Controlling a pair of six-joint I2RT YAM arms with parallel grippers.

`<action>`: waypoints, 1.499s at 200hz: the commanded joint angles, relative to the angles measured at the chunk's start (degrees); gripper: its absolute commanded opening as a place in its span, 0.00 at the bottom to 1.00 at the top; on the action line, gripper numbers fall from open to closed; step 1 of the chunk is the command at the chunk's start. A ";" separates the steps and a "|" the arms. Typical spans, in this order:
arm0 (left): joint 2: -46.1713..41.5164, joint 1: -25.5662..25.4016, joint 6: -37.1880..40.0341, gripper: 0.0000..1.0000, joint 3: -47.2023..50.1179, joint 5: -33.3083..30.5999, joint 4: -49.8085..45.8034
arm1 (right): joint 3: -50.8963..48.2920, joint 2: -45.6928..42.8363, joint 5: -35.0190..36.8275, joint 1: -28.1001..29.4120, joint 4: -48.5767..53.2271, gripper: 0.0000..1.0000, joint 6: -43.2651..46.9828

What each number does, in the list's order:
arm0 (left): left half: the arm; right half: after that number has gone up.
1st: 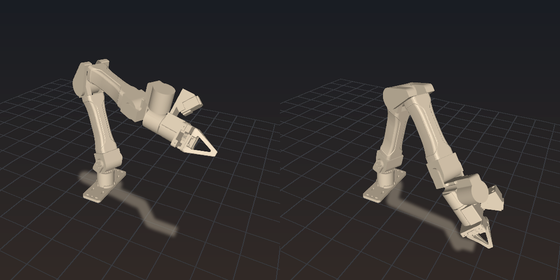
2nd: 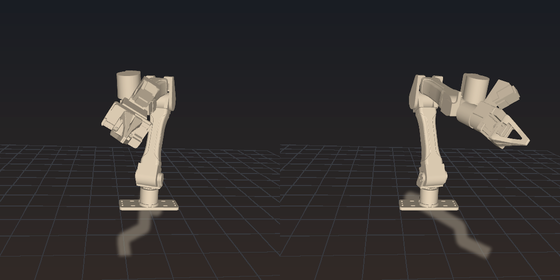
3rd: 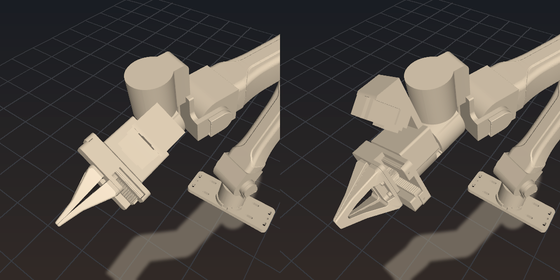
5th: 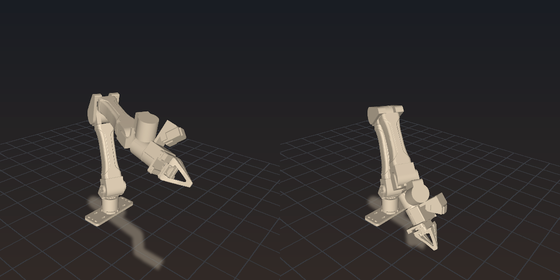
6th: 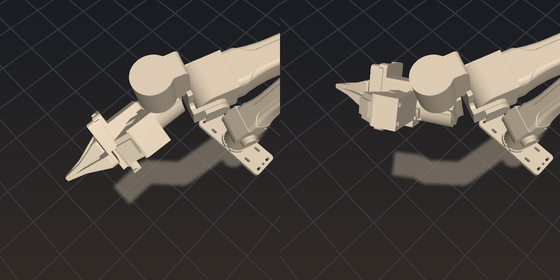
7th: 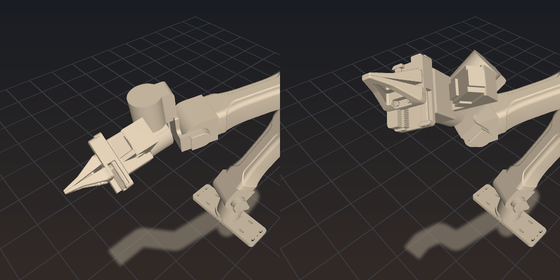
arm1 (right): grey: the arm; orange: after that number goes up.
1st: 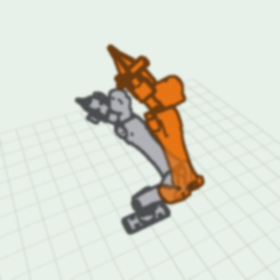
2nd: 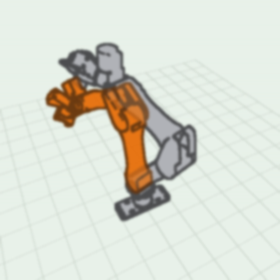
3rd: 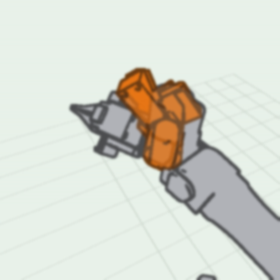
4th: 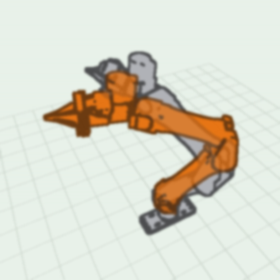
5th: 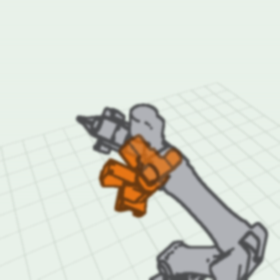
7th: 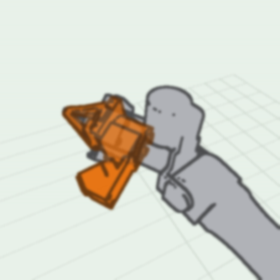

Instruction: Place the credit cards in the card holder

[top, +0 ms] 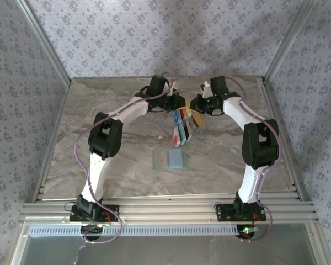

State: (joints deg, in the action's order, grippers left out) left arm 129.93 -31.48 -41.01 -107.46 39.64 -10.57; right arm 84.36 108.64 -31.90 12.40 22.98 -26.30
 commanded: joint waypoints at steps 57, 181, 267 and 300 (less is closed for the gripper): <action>2.52 0.47 1.11 0.12 -1.41 1.06 -1.20 | 0.10 -3.32 1.49 0.47 1.23 0.03 0.94; -1.13 1.33 2.38 0.12 -0.51 1.41 -1.91 | -2.72 -9.25 10.04 0.83 0.60 0.00 0.31; -13.81 2.35 5.75 0.27 9.99 -1.08 -1.29 | -8.06 -19.32 17.87 2.48 -1.60 0.00 -0.84; -20.72 2.31 4.83 0.38 20.35 -3.77 2.85 | -10.07 -24.38 21.25 5.47 -0.86 0.00 -1.29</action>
State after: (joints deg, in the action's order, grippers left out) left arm 114.69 -29.23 -36.73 -93.30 38.20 -10.46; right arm 75.94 88.38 -14.55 15.57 22.06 -26.63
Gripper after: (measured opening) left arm 0.351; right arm 0.066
